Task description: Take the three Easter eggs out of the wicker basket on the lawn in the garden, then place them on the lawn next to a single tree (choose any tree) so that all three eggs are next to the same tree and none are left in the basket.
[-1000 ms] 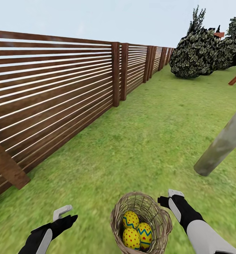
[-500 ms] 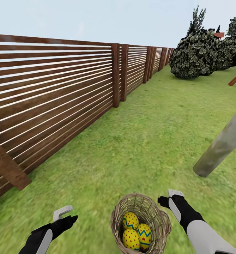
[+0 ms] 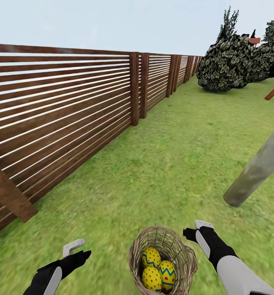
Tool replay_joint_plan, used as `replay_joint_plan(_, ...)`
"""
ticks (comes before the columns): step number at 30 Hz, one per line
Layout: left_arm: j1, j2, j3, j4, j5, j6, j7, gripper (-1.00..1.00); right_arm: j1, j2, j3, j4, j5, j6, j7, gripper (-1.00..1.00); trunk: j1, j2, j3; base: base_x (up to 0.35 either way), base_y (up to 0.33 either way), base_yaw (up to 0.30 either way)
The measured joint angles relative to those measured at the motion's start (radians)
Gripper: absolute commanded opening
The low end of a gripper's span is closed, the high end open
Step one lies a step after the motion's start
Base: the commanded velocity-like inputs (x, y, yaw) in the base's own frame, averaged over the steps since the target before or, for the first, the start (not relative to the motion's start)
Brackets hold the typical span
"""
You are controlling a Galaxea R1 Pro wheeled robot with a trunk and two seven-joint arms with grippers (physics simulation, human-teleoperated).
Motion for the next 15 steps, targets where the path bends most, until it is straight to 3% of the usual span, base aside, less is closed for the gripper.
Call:
replay_joint_plan(8, 0.0, 0.0, 0.0, 0.0, 0.0, -0.007, -0.001, 1.0, -0.001, 0.0, 0.0, -0.001, 0.0, -0.001, 0.0, 1.0, -0.031, 0.056, 0.025, 0.0, 0.0, -0.013)
replay_joint_plan(15, 0.0, 0.0, 0.0, 0.001, 0.0, -0.009, -0.002, 1.0, 0.0, 0.0, 0.0, -0.001, -0.002, -0.001, 0.001, 1.0, -0.058, 0.105, 0.049, 0.0, 0.0, -0.187)
